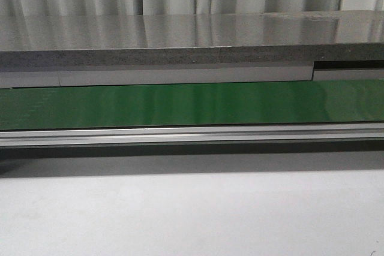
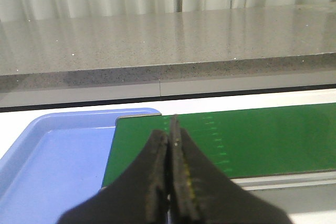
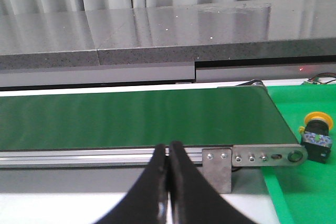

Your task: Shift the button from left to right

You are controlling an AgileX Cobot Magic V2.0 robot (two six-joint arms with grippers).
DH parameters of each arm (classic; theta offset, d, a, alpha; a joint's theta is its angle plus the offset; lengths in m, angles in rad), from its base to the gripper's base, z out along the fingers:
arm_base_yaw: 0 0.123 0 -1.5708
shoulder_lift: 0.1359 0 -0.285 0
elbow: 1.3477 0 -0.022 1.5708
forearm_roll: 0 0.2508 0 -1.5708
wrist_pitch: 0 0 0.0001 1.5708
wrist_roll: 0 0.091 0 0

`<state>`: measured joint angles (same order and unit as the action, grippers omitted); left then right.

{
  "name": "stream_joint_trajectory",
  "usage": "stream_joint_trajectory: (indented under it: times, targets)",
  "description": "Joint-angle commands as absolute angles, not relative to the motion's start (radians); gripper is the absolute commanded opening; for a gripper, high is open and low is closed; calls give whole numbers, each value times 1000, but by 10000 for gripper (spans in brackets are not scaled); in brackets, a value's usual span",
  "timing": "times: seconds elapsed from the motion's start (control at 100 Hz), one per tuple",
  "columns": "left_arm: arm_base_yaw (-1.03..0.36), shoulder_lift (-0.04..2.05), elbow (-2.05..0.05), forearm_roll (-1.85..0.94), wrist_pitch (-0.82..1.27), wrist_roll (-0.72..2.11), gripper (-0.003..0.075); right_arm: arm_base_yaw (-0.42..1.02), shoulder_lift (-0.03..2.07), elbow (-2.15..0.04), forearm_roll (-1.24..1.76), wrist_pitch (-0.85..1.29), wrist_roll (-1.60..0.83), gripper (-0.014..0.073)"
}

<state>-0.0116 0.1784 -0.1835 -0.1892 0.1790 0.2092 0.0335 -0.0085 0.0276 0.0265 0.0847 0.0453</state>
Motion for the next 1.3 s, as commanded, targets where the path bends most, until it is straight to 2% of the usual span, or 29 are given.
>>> stream_joint_trajectory:
  times: [0.0, 0.89, 1.01, 1.14, 1.29]
  targets:
    - [-17, 188, -212, -203, 96, 206, -21, 32, -29, 10, 22, 0, 47, -89]
    - [-17, 188, -212, -203, 95, 206, -21, 32, -29, 10, 22, 0, 47, -89]
    - [-17, 181, -212, -127, 79, 186, -21, 32, -29, 10, 22, 0, 47, -89]
    - [-17, 159, -203, 20, 87, 0, -21, 32, -29, 10, 22, 0, 47, -89]
    - [-17, 109, -157, 52, 87, -17, -20, 32, -29, 10, 22, 0, 47, -89]
